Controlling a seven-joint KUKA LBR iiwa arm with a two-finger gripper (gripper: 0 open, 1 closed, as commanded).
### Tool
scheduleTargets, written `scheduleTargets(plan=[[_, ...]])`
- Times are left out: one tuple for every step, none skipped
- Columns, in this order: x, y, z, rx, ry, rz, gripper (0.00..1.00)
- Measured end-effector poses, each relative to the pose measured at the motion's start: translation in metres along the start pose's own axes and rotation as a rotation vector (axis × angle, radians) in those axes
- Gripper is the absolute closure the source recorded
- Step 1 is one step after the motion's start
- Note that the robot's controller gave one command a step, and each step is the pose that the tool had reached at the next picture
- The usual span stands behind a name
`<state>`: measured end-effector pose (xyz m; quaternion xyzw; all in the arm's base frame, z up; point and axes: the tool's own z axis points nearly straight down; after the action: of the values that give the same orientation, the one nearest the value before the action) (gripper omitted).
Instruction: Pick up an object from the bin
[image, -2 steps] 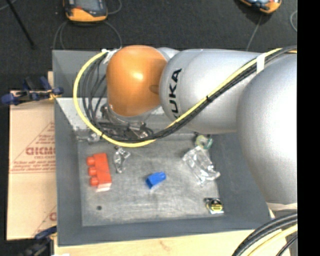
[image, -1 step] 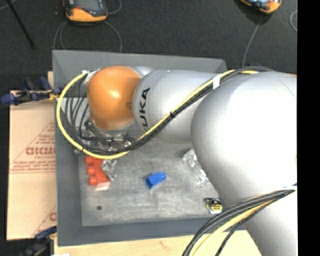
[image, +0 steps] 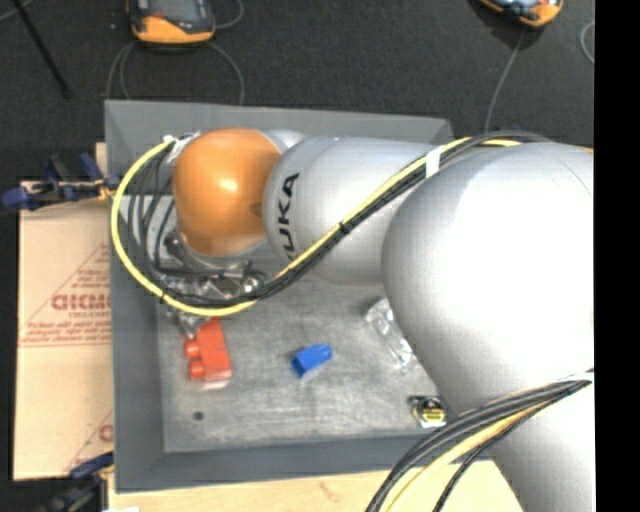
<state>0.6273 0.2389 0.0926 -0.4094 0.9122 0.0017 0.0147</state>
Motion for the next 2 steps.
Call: scheduleTargets(plan=[[-0.0029,-0.0233,-0.0423,-0.002,0.018,0.012,1.00],[-0.0019,-0.0209,-0.0387,-0.008,0.023,0.013,0.00]])
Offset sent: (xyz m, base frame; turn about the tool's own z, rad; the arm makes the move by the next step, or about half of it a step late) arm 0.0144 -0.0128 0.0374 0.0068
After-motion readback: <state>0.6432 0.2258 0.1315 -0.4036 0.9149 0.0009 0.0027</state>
